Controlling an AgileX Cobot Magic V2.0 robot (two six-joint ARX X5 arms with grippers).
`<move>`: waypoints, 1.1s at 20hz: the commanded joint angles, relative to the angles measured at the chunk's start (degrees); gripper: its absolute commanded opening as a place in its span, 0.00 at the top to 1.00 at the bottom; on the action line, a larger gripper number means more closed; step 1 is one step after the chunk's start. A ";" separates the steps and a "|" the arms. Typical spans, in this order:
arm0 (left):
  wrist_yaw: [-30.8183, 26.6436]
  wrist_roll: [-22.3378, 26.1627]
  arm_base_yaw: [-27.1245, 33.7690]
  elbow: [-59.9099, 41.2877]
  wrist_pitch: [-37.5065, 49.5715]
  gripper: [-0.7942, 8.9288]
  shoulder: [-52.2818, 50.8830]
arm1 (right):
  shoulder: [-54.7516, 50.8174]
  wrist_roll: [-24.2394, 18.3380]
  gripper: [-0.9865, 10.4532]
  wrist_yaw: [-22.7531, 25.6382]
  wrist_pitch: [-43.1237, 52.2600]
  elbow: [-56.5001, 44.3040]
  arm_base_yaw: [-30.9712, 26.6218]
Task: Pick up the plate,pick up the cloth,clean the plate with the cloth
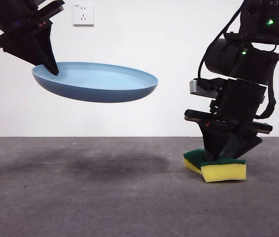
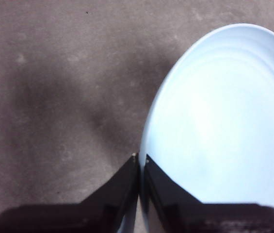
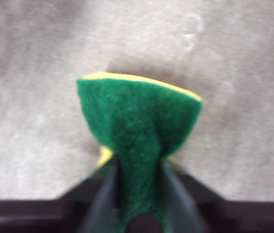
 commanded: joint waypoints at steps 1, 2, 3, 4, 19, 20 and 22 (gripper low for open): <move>-2.08 0.31 -0.28 -0.09 1.36 0.93 0.24 | 1.03 -0.90 0.93 0.79 -0.28 -0.22 0.11; -3.89 0.31 -0.52 -0.09 1.73 0.93 0.37 | 0.83 -0.87 0.93 0.79 -0.35 -0.22 0.11; -6.08 0.28 -1.05 -0.09 1.99 0.93 0.55 | 0.26 -0.83 0.93 0.76 -0.63 -0.11 0.11; -7.58 0.31 -1.51 -0.09 2.14 0.93 0.90 | -0.85 -0.76 0.93 0.74 -1.03 0.09 0.20; -4.28 -0.59 -13.05 -0.09 5.11 0.93 5.68 | -20.55 2.95 0.92 0.68 5.70 0.61 12.17; -3.85 -0.83 -13.64 -0.09 5.18 0.93 5.68 | -19.58 3.28 0.92 0.85 6.84 0.61 13.70; -3.85 -1.51 -14.19 -0.09 5.25 0.93 5.68 | -17.97 3.30 0.92 0.83 7.69 0.61 15.65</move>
